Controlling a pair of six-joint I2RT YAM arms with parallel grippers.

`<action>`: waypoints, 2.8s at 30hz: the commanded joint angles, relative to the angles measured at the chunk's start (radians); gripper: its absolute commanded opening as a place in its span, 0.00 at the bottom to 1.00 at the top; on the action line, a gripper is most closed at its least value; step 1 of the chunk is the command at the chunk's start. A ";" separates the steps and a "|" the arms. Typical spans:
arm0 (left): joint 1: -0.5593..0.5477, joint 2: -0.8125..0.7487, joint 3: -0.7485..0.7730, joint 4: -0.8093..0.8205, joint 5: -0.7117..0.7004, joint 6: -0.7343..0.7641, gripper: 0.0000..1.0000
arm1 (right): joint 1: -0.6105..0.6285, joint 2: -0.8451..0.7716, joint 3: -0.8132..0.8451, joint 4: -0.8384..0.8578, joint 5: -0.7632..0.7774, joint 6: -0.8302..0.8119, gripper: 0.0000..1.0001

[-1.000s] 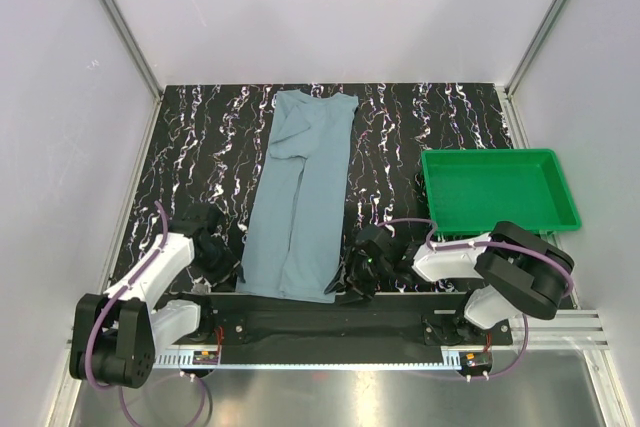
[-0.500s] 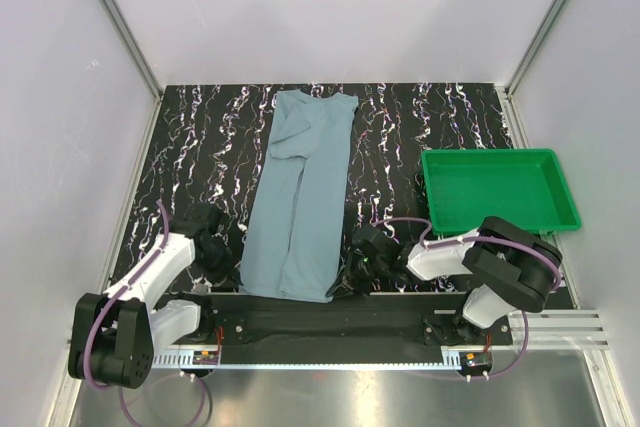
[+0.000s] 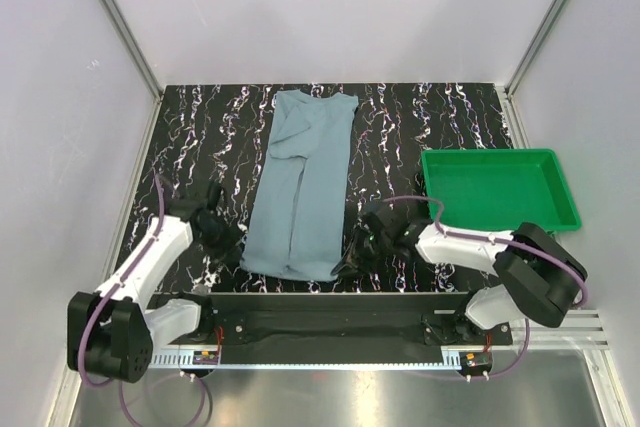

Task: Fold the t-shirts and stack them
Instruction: Fold the tshirt

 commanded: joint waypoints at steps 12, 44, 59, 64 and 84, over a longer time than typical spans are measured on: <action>-0.001 0.595 0.684 0.058 0.064 0.238 0.00 | -0.418 0.345 0.606 -0.466 -0.183 -0.490 0.00; 0.064 1.010 1.074 0.064 0.072 0.218 0.00 | -0.584 0.900 1.272 -0.765 -0.307 -0.703 0.14; 0.074 1.053 1.194 0.068 0.030 0.195 0.41 | -0.636 1.091 1.627 -0.891 -0.313 -0.719 0.64; 0.076 0.888 1.176 0.048 -0.068 0.274 0.50 | -0.650 1.026 1.718 -1.017 -0.179 -0.786 0.80; 0.082 0.622 0.510 0.317 0.213 0.489 0.66 | -0.488 0.585 0.681 -0.437 -0.373 -0.739 0.72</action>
